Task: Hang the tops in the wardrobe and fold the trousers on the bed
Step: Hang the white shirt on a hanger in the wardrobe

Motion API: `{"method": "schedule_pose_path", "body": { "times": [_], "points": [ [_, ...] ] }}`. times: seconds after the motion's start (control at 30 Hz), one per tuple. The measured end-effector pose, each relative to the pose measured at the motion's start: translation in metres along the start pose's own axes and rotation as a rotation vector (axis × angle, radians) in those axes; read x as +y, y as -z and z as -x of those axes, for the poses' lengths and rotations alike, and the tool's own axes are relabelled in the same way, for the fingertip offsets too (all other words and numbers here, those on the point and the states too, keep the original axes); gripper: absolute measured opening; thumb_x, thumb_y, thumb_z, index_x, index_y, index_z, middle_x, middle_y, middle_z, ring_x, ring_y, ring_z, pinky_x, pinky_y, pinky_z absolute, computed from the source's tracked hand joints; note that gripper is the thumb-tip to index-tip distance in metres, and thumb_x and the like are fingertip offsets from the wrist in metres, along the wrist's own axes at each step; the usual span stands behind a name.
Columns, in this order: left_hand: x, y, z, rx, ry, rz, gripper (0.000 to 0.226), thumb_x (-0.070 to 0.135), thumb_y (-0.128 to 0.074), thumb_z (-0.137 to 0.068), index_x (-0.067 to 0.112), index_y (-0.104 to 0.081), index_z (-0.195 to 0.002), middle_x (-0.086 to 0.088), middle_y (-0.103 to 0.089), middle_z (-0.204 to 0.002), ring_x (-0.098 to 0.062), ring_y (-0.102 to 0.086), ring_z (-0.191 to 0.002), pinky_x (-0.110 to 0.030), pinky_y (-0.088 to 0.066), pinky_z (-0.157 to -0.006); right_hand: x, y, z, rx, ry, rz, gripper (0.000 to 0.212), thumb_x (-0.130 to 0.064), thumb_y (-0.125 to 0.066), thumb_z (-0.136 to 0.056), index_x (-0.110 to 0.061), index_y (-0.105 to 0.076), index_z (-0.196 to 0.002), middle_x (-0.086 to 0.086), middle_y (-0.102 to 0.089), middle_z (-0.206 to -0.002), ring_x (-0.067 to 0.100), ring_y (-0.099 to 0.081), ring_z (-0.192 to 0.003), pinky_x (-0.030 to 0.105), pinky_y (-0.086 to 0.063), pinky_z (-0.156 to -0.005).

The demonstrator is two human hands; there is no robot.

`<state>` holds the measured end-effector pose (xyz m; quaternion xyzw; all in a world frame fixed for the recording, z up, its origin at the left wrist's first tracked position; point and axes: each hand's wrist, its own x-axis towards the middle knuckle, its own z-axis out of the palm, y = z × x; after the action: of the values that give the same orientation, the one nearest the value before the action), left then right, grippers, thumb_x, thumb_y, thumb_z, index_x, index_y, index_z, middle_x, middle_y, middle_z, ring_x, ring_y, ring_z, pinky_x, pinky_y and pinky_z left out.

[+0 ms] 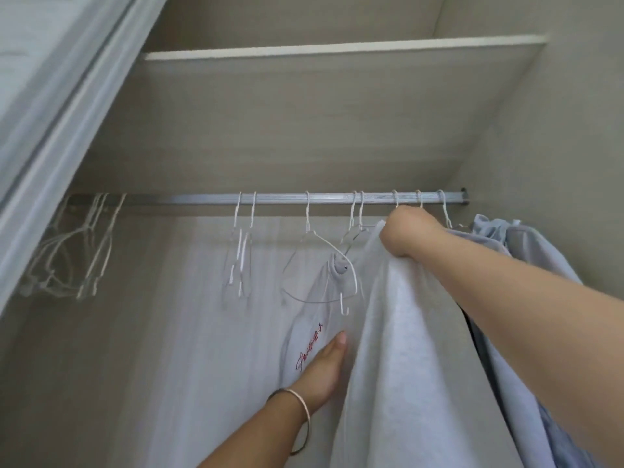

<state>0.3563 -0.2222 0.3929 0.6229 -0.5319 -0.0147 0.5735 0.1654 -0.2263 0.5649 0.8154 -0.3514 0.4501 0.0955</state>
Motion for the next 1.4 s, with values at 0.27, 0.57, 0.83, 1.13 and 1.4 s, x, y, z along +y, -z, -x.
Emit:
{"method": "schedule_pose_path", "body": {
  "times": [0.27, 0.57, 0.83, 1.13, 1.4],
  "points": [
    [0.061, -0.019, 0.104, 0.060, 0.221, -0.287, 0.055, 0.048, -0.033, -0.098, 0.027, -0.023, -0.148, 0.004, -0.034, -0.149, -0.015, -0.032, -0.138, -0.032, -0.027, -0.111, 0.028, -0.009, 0.050, -0.165, 0.170, 0.041, 0.061, -0.010, -0.042, -0.088, -0.005, -0.019, -0.144, 0.015, -0.031, -0.144, 0.033, -0.037, -0.130, 0.036, -0.037, -0.097],
    [0.113, -0.025, 0.279, 0.323, 0.277, -0.999, 0.058, 0.052, -0.045, -0.090, 0.033, -0.030, -0.142, 0.009, -0.037, -0.141, -0.013, -0.044, -0.126, -0.026, -0.036, -0.104, 0.030, 0.001, 0.173, 0.303, 0.616, -0.415, 0.032, -0.020, -0.048, -0.083, -0.014, -0.056, -0.113, 0.009, -0.048, -0.123, 0.031, -0.039, -0.118, 0.040, -0.030, -0.099],
    [0.167, -0.071, 0.586, 0.707, 0.710, -1.215, 0.051, 0.061, -0.035, -0.078, 0.039, -0.054, -0.120, 0.021, -0.055, -0.114, 0.000, -0.057, -0.103, -0.026, -0.048, -0.088, 0.005, -0.019, 0.484, -0.707, 0.894, -1.248, 0.013, -0.026, -0.052, -0.089, -0.024, -0.065, -0.090, -0.008, -0.068, -0.088, 0.014, -0.061, -0.083, 0.028, -0.048, -0.074],
    [0.268, -0.264, 0.929, 1.243, 1.483, -1.157, 0.030, 0.032, -0.052, -0.090, 0.031, -0.057, -0.119, 0.008, -0.056, -0.119, -0.013, -0.060, -0.103, -0.033, -0.049, -0.084, 0.072, 0.127, 0.835, -1.567, 1.410, -1.347, 0.013, -0.025, -0.055, -0.091, -0.029, -0.062, -0.081, -0.013, -0.065, -0.077, 0.011, -0.060, -0.078, 0.019, -0.044, -0.065],
    [0.355, -0.502, 1.068, 1.762, 1.838, -0.775, 0.026, 0.027, -0.056, -0.089, 0.024, -0.061, -0.115, 0.008, -0.063, -0.114, -0.009, -0.064, -0.095, -0.017, -0.043, -0.079, 0.200, 0.271, 1.013, -2.125, 1.636, -1.196, 0.016, -0.016, -0.056, -0.088, -0.023, -0.063, -0.075, -0.006, -0.067, -0.069, 0.018, -0.067, -0.076, 0.030, -0.049, -0.074]
  ]
}}
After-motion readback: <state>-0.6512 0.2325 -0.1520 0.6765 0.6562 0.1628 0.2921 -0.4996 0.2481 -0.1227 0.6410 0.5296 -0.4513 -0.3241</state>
